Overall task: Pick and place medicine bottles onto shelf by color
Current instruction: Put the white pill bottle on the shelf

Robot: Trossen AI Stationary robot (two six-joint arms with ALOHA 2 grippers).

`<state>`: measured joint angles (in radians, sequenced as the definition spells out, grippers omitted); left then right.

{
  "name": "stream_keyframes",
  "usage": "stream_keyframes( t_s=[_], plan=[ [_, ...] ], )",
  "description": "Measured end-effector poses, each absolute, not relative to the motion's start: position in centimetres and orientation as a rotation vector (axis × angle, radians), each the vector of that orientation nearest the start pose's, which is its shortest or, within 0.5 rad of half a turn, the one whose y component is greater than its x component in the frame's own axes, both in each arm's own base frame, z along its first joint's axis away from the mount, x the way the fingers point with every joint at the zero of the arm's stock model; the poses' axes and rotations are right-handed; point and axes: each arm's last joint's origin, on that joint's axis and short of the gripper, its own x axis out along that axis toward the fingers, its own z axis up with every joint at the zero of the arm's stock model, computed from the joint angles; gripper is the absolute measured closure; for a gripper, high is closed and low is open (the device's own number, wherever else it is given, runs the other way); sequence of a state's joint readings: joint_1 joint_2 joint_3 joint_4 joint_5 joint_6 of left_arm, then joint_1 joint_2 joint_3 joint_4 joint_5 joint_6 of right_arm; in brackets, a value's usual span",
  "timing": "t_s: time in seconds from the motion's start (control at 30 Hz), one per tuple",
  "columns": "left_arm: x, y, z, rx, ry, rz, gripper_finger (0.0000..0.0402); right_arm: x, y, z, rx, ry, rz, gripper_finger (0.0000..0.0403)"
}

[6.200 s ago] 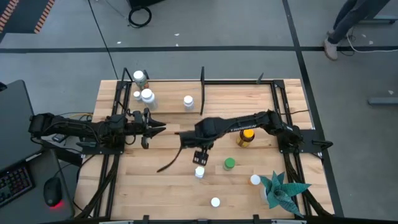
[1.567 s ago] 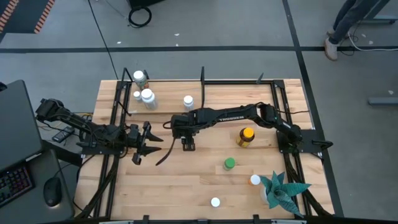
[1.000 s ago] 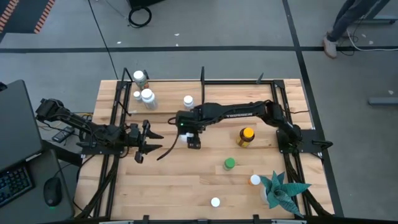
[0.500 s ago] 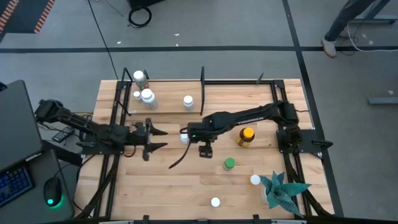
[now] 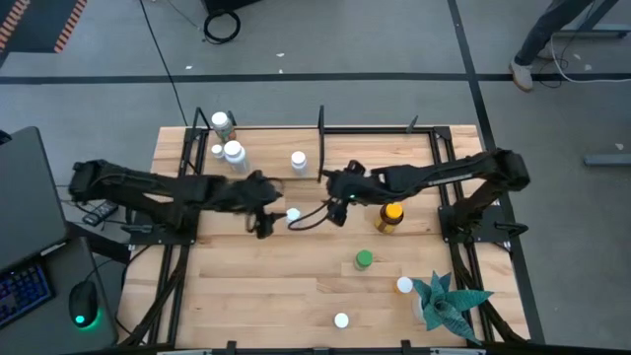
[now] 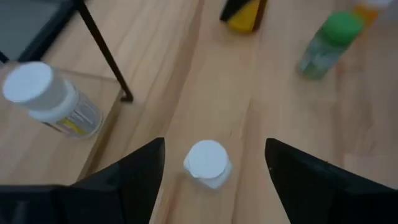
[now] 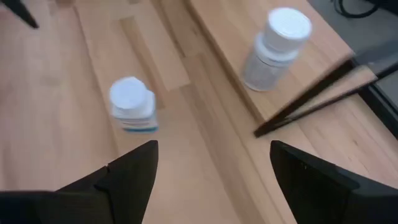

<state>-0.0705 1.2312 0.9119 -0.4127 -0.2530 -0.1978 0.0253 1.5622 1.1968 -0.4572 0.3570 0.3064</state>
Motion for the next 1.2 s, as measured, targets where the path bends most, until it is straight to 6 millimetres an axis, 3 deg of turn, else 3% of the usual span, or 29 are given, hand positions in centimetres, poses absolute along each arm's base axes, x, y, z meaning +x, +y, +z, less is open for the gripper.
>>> stream_keyframes(
  t_s=[0.23,0.5,1.2],
  plan=[
    [30.2,-0.5,26.5,-0.129,0.957,0.152,0.0118,30.5,-2.1,23.8,0.144,0.675,-0.482,0.0087],
    [33.1,0.6,24.8,-0.144,1.164,0.195,0.0118,28.8,-3.1,21.9,0.142,0.637,-0.454,0.0087],
    [34.6,1.7,22.5,-0.327,1.238,0.289,0.0117,28.5,-3.7,21.6,0.086,0.665,-0.355,0.0087]
  ],
)
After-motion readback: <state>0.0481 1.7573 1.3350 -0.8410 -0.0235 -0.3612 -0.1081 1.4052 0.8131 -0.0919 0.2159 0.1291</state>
